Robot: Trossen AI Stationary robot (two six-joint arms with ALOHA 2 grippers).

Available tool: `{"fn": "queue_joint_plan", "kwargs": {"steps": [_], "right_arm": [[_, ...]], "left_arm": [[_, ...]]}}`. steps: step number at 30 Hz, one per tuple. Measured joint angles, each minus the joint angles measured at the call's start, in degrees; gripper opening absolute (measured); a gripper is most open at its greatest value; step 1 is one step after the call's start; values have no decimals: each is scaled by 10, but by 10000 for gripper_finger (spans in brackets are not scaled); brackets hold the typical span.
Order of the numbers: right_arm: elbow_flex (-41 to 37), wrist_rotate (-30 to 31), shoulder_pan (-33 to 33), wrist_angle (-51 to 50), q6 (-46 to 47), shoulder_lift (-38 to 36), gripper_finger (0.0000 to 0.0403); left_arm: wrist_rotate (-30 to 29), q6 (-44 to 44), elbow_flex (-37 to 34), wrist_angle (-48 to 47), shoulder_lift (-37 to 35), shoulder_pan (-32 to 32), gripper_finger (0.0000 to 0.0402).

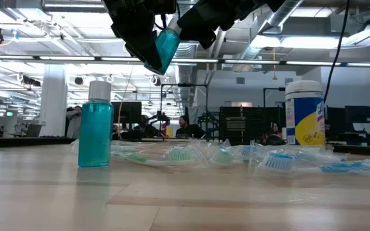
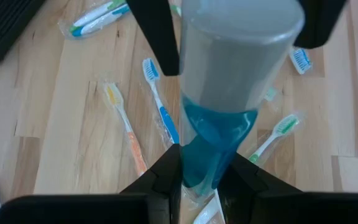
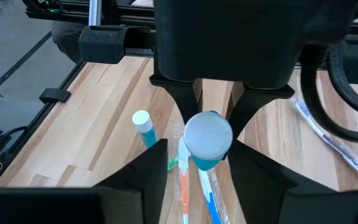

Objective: Pick & Place toothbrushing station
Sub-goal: Put the left mouthwash bottle into the mesh organizer

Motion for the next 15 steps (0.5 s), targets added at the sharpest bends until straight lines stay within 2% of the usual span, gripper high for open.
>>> {"fn": "queue_joint_plan", "kwargs": {"steps": [7,15], "right_arm": [[0,10,0,3,6,0,192],[0,32,1,5,15,0,175]], "left_arm": [[-15,-5,0,-1,0,0,67],[-28,-11,0,3,0,1,67]]}}
